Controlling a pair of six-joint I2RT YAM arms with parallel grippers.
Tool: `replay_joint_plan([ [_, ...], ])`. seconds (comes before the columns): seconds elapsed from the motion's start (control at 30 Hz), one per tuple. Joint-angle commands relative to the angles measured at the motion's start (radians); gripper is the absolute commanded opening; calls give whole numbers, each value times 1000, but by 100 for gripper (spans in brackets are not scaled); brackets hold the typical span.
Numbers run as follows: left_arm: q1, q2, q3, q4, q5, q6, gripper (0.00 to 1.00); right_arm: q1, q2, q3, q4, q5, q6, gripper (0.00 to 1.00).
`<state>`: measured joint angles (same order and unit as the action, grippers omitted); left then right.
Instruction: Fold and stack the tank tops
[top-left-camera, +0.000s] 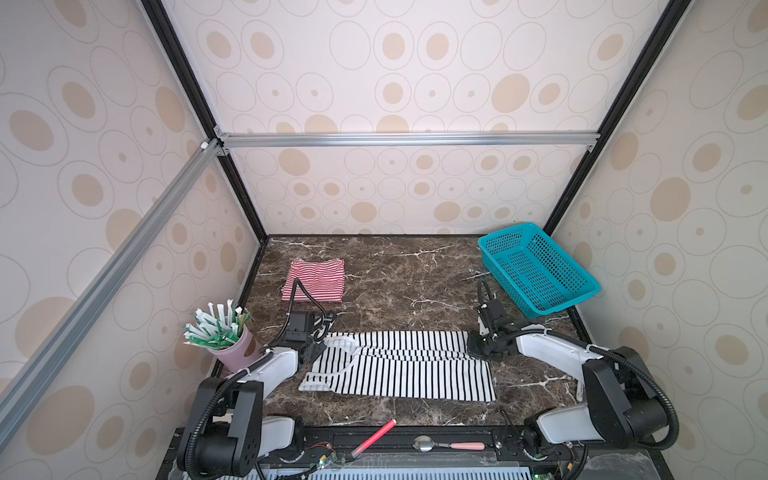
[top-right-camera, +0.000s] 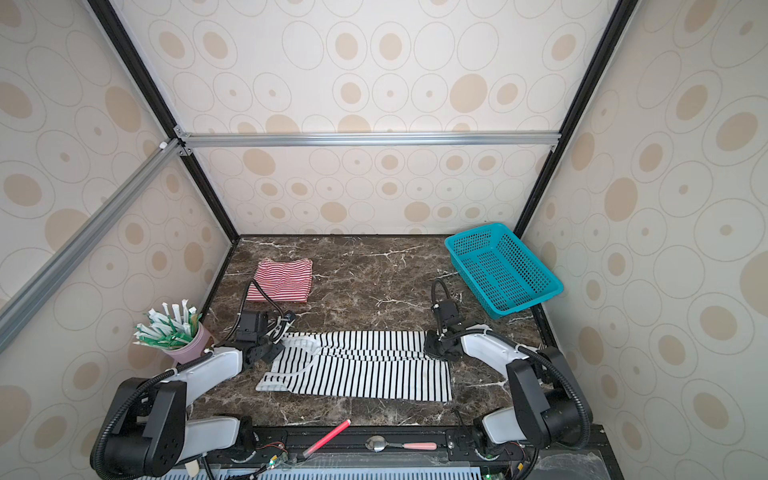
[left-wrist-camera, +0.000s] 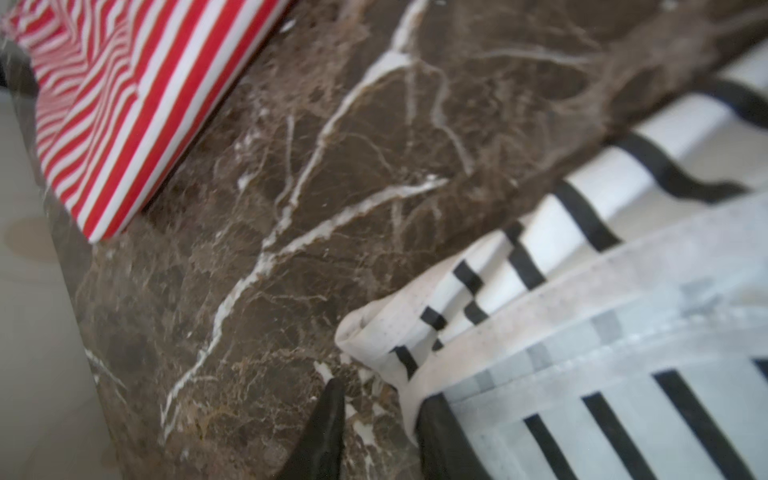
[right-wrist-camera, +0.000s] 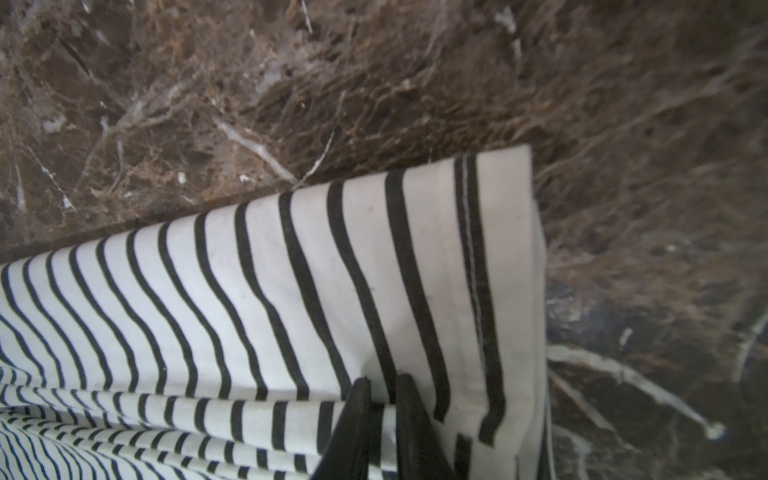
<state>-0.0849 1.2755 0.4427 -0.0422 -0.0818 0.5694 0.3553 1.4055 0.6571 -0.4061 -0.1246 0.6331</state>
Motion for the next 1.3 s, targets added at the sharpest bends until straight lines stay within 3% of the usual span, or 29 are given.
replay_joint_plan([
  [0.0, 10, 1, 37, -76, 8, -9, 43, 7, -33, -25, -48, -8, -16, 17],
  [0.2, 11, -158, 145, -262, 198, -29, 52, 7, -109, -13, -78, -14, -14, 19],
  [0.37, -34, -172, 218, -332, 326, -55, 49, 7, -119, 14, -94, -9, -13, 20],
  [0.53, -183, -50, 256, -280, 298, -91, 40, 7, -82, 43, -85, 2, -18, 20],
  [0.7, -313, 85, 276, -192, 289, -112, 37, 7, -27, 80, -60, 1, -22, 20],
  [0.9, -343, 176, 273, -127, 301, -134, 35, 7, 38, 113, -46, 1, -28, 20],
  [1.27, -370, 117, 131, -247, 319, -38, 28, 7, 60, 46, -33, -1, -33, 20],
])
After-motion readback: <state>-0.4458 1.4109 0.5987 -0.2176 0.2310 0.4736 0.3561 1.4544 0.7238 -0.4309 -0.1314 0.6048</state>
